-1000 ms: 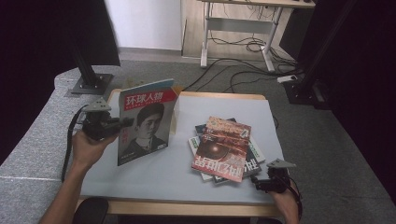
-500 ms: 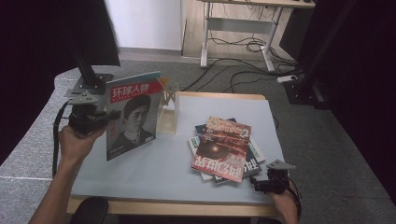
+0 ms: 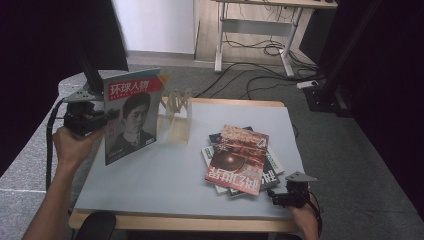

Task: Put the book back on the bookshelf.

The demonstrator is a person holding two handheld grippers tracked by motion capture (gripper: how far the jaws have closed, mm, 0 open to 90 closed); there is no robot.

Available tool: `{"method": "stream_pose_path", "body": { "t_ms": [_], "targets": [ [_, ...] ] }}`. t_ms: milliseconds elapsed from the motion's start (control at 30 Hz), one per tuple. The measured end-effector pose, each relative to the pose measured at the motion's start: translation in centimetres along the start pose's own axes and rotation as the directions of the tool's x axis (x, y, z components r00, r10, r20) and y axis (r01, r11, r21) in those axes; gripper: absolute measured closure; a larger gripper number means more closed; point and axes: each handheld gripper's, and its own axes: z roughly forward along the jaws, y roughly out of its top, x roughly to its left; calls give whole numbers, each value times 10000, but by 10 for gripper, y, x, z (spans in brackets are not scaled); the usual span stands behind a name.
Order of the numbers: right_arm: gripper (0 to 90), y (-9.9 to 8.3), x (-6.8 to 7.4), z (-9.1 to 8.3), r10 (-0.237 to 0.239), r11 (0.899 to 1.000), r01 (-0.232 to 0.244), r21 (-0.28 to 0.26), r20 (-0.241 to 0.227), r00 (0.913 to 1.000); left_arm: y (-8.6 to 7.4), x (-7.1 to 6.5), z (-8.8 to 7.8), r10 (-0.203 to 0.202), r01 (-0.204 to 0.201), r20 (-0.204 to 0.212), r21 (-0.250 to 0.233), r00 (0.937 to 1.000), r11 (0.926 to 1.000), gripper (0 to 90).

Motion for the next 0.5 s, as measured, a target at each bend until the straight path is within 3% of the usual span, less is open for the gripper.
{"method": "stream_pose_path", "body": {
  "t_ms": [500],
  "targets": [
    [0, 0, 0, 0, 0, 10000, 0, -40, 0, 10000, 7, 19, 3, -597, 590, -794, -116, 9950, 9982, 870]
  ]
}}
